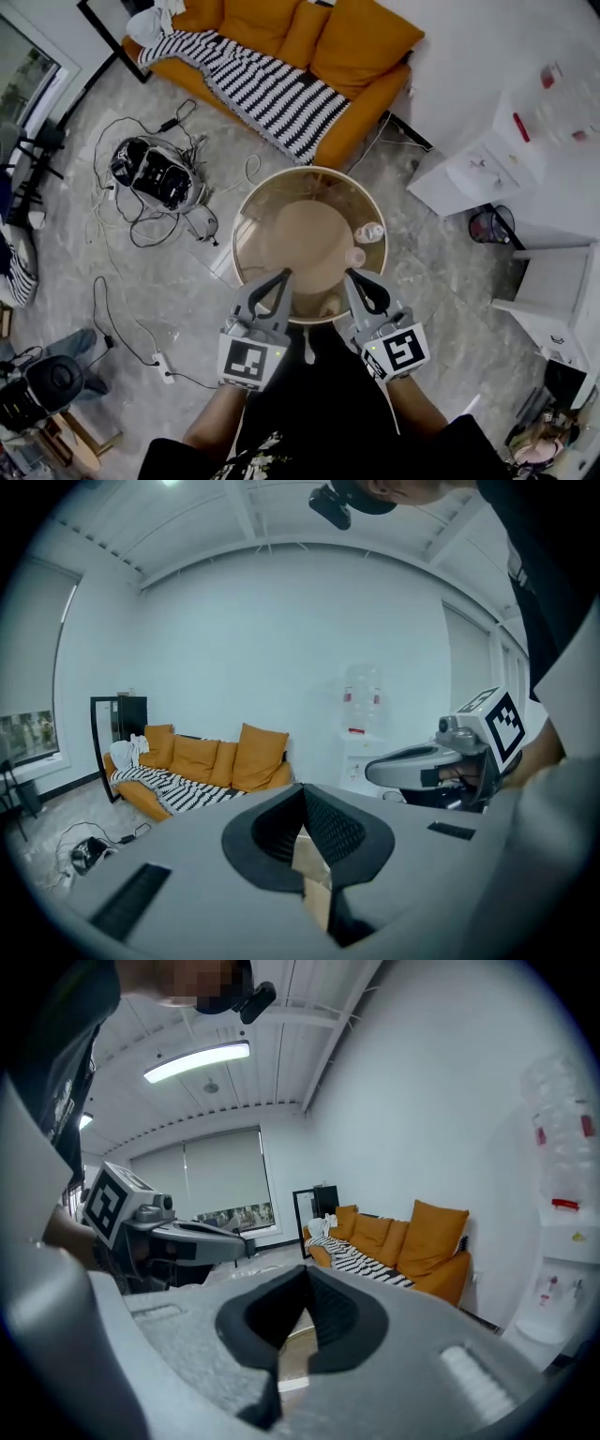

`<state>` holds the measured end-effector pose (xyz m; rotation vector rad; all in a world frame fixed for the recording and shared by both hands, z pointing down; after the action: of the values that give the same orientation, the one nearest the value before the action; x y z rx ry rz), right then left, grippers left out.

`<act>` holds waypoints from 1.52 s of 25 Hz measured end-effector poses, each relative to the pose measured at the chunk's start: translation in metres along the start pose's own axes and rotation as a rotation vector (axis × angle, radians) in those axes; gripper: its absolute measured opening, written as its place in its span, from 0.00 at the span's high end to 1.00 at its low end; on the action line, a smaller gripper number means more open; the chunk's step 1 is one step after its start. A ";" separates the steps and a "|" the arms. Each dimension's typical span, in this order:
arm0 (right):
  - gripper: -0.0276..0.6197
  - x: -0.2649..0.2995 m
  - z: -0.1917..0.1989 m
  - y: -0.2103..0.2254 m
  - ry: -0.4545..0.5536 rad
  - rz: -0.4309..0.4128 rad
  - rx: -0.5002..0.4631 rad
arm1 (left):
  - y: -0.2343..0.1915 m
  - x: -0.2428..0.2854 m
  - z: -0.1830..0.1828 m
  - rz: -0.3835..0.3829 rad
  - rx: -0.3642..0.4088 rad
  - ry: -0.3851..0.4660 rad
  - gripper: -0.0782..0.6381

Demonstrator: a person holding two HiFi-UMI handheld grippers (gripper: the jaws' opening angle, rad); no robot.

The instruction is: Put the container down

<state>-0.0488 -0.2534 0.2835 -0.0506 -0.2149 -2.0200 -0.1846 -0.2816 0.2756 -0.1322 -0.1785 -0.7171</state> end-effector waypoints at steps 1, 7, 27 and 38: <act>0.97 -0.002 -0.010 0.000 0.016 -0.003 -0.009 | -0.002 -0.001 -0.007 0.000 0.010 0.009 0.87; 0.97 -0.018 -0.064 -0.005 0.075 -0.037 -0.059 | 0.000 -0.016 -0.075 -0.041 0.014 0.072 0.87; 0.97 -0.015 -0.149 -0.049 0.260 -0.071 -0.157 | 0.006 -0.040 -0.155 -0.033 0.049 0.227 0.87; 0.97 -0.010 -0.147 -0.055 0.246 -0.080 -0.165 | 0.003 -0.041 -0.154 -0.031 0.044 0.221 0.87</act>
<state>-0.0845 -0.2464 0.1307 0.1041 0.1068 -2.0977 -0.1949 -0.2811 0.1165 -0.0083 0.0147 -0.7525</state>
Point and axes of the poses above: the fingertips, and each gripper's own axes: x forward along the fingers, y to its right, z out of its underside, the point moved 4 cm from there along -x, backward along the fingers, and after that the axes turned 9 degrees about y, right-handed, at the moved point
